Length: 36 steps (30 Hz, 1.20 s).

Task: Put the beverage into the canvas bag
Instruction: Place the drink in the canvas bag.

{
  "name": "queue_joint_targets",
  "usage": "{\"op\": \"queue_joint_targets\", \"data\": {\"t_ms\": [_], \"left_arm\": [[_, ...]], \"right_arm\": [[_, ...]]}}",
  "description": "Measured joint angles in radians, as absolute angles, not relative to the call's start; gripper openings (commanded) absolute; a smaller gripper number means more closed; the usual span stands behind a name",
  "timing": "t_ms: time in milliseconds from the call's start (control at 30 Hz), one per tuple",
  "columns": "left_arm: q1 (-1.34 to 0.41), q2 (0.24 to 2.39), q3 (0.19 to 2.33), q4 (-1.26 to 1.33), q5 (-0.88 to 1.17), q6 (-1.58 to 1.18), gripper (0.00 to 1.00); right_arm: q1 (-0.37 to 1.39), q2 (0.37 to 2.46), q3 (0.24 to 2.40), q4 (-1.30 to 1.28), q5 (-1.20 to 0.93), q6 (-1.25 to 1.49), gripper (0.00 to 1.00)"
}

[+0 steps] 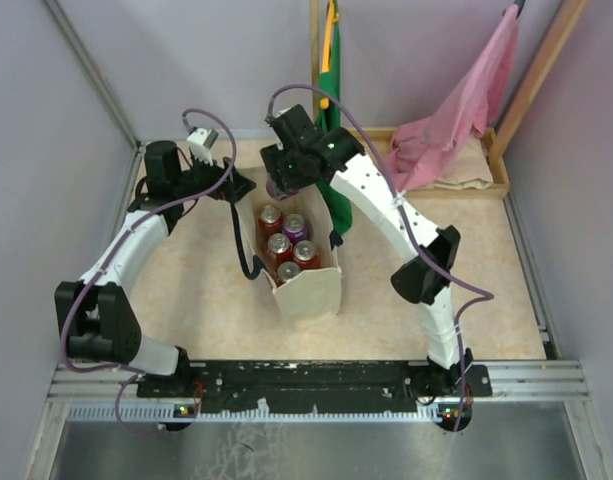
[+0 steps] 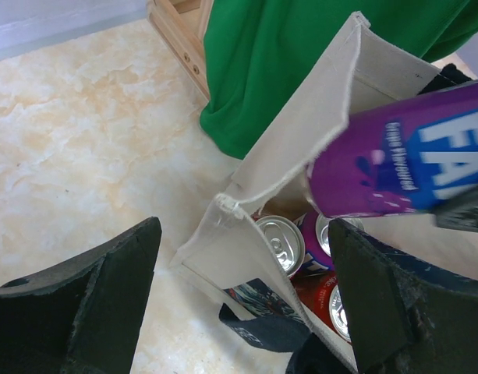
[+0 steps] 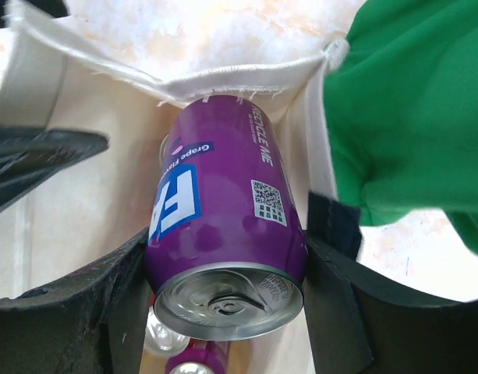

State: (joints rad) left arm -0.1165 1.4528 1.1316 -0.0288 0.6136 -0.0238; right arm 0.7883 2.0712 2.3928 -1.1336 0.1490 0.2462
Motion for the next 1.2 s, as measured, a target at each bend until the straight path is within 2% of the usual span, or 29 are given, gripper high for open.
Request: {"op": "queue_joint_targets", "data": {"t_ms": [200,533,1200], "left_arm": [[-0.118,1.453,1.139,-0.034,0.612,-0.023,0.94],[-0.118,1.453,1.139,-0.035,0.612,-0.023,0.94],[-0.118,1.453,1.138,-0.035,0.611,-0.022,0.94]], "right_arm": [[0.767,2.169,2.428,-1.130,0.157,0.227,0.00],[0.765,2.176,2.355,-1.107,0.201,0.205,0.00],[0.765,2.268,2.356,-1.108,0.236,0.175,0.00]]}}
